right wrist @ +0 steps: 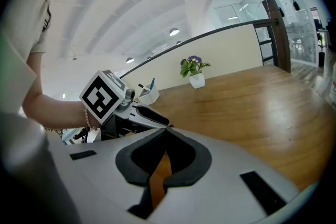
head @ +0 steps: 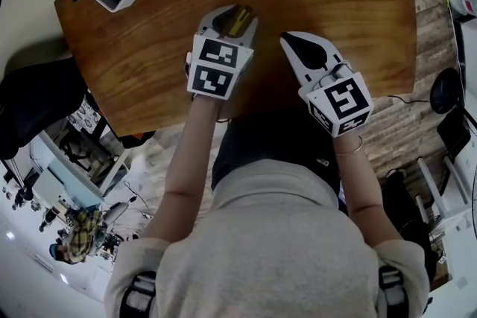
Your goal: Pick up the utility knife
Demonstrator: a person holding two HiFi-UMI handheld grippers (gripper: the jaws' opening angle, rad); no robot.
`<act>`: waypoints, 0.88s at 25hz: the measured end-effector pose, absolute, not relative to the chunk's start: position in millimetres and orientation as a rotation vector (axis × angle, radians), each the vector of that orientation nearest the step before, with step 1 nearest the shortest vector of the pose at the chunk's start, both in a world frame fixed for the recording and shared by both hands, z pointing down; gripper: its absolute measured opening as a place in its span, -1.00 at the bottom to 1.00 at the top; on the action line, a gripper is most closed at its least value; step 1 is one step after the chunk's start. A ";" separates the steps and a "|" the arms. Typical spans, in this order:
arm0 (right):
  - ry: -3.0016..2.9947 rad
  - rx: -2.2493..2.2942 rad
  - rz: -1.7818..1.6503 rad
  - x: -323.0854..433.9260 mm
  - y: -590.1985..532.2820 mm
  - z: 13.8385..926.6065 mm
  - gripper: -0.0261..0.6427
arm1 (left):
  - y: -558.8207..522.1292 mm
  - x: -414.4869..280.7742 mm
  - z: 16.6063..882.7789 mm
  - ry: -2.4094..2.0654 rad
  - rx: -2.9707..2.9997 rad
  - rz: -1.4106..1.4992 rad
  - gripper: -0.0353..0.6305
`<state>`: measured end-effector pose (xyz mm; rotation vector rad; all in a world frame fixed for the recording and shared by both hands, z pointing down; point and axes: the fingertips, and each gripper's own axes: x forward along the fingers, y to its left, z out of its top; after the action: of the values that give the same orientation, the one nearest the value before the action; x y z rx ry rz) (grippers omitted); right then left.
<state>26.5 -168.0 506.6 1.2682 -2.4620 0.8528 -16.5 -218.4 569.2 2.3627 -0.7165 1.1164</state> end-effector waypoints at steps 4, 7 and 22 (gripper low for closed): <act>-2.460 1.274 0.860 26.0 -168.4 507.2 -0.89 | -215.5 -16.3 572.7 -0.713 2.340 1.133 -0.49; -2.451 1.277 0.867 28.5 -168.3 509.5 -0.89 | -218.2 -18.9 574.5 -0.755 2.329 1.147 -0.63; -2.439 1.284 0.826 34.3 -172.4 507.1 -0.89 | -220.1 -21.5 573.8 -0.724 2.378 1.152 -0.67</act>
<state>34.3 -172.4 507.1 1.2835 -2.4385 0.8261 -21.5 -220.1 573.8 2.3777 -0.7238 1.1515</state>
